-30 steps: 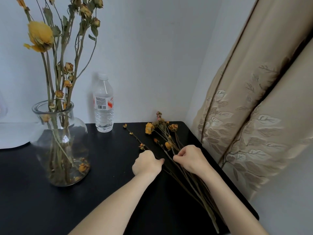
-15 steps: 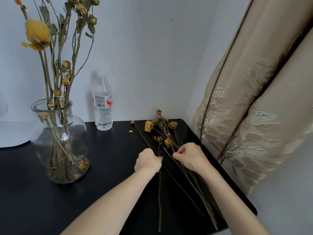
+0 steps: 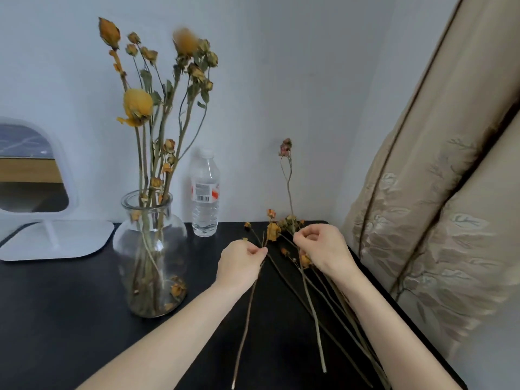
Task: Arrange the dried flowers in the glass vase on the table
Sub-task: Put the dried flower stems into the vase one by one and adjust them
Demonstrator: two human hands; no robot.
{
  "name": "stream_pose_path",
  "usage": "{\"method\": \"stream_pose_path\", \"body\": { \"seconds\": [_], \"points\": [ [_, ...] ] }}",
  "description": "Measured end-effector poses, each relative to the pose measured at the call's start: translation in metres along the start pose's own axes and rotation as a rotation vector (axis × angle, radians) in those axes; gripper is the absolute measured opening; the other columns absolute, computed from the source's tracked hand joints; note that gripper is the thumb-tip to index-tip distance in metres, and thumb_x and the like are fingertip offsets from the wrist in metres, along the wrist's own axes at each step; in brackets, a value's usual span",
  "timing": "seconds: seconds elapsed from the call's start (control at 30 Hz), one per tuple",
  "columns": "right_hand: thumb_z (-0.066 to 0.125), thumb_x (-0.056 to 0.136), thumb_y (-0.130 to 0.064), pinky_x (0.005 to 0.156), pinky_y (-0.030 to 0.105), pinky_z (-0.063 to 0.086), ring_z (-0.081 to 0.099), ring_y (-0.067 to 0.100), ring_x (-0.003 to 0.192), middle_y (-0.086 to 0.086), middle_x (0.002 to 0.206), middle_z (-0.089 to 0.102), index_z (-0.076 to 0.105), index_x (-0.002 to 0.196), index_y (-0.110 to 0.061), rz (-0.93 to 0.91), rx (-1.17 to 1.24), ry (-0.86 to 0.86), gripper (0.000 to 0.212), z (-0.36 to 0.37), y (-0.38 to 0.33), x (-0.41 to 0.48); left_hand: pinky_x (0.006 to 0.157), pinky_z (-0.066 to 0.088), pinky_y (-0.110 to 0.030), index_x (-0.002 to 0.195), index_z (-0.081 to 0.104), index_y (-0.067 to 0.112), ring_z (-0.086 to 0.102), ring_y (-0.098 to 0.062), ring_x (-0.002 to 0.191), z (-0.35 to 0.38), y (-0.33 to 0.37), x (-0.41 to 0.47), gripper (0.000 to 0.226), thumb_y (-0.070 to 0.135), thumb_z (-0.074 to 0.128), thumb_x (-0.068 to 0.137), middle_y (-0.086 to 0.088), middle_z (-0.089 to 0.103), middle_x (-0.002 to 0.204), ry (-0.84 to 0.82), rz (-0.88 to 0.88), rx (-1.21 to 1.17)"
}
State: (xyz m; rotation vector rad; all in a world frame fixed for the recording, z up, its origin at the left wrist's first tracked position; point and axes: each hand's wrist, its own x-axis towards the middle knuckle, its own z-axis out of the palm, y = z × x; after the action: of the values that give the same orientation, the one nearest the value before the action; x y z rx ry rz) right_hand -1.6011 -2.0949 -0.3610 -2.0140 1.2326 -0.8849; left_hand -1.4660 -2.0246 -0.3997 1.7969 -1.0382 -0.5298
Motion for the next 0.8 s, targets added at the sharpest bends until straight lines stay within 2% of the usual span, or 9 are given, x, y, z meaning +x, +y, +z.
{"method": "stream_pose_path", "body": {
  "seconds": [0.1, 0.2, 0.3, 0.43, 0.57, 0.67, 0.8],
  "points": [
    [0.060, 0.088, -0.023, 0.042, 0.005, 0.036, 0.052, -0.008, 0.041, -0.007, 0.054, 0.061, 0.062, 0.073, -0.022, -0.086, 0.069, 0.060, 0.016, 0.003, -0.020, 0.003, 0.062, 0.048, -0.020, 0.082, 0.065, 0.017, 0.053, -0.004, 0.052, -0.025, 0.005, -0.012, 0.015, 0.026, 0.057, 0.090, 0.005, 0.056, 0.059, 0.028, 0.112, -0.062],
    [0.059, 0.089, -0.021, 0.045, 0.005, 0.039, 0.055, -0.003, 0.047, -0.006, 0.058, 0.062, 0.059, 0.074, -0.024, -0.164, 0.108, 0.096, 0.015, 0.004, -0.045, 0.005, 0.049, 0.043, -0.007, 0.083, 0.066, 0.022, 0.051, 0.002, 0.044, -0.057, 0.014, -0.023, 0.009, 0.027, 0.060, 0.088, 0.009, 0.054, 0.054, 0.036, 0.220, -0.138],
    [0.058, 0.089, -0.019, 0.050, 0.007, 0.039, 0.057, -0.006, 0.048, -0.007, 0.058, 0.062, 0.057, 0.073, -0.026, -0.243, 0.143, 0.080, 0.017, 0.005, -0.074, 0.005, 0.046, 0.040, -0.008, 0.083, 0.067, 0.026, 0.048, 0.002, 0.043, -0.095, 0.028, -0.030, 0.007, 0.030, 0.062, 0.085, 0.011, 0.052, 0.050, 0.073, 0.298, -0.207],
    [0.058, 0.087, -0.016, 0.053, 0.006, 0.041, 0.055, -0.004, 0.049, -0.006, 0.056, 0.062, 0.060, 0.071, -0.022, -0.339, 0.197, 0.069, 0.018, 0.007, -0.115, 0.004, 0.045, 0.039, -0.010, 0.077, 0.068, 0.034, 0.046, 0.003, 0.043, -0.150, 0.045, -0.032, 0.006, 0.032, 0.065, 0.082, 0.016, 0.058, 0.057, 0.222, 0.381, -0.302],
    [0.057, 0.086, -0.015, 0.046, 0.002, 0.037, 0.050, -0.005, 0.043, -0.007, 0.053, 0.061, 0.062, 0.070, -0.018, -0.423, 0.267, 0.093, 0.017, 0.008, -0.156, 0.004, 0.050, 0.035, -0.011, 0.080, 0.068, 0.033, 0.044, 0.003, 0.045, -0.198, 0.069, -0.023, 0.005, 0.031, 0.064, 0.083, 0.022, 0.053, 0.049, 0.372, 0.433, -0.360],
    [0.058, 0.085, -0.014, 0.046, 0.004, 0.037, 0.048, -0.003, 0.043, -0.007, 0.051, 0.061, 0.063, 0.070, -0.018, -0.470, 0.316, 0.096, 0.016, 0.012, -0.179, 0.003, 0.043, 0.032, -0.008, 0.082, 0.067, 0.031, 0.041, 0.002, 0.039, -0.222, 0.084, -0.015, 0.005, 0.030, 0.063, 0.085, 0.019, 0.047, 0.044, 0.446, 0.425, -0.416],
    [0.058, 0.085, -0.013, 0.048, 0.006, 0.039, 0.051, 0.001, 0.048, -0.007, 0.052, 0.061, 0.062, 0.070, -0.019, -0.513, 0.323, 0.083, 0.016, 0.017, -0.193, 0.001, 0.042, 0.025, -0.016, 0.088, 0.068, 0.024, 0.028, -0.004, 0.040, -0.240, 0.099, -0.006, 0.008, 0.031, 0.064, 0.085, 0.008, 0.037, 0.059, 0.496, 0.389, -0.546]
  ]
}}
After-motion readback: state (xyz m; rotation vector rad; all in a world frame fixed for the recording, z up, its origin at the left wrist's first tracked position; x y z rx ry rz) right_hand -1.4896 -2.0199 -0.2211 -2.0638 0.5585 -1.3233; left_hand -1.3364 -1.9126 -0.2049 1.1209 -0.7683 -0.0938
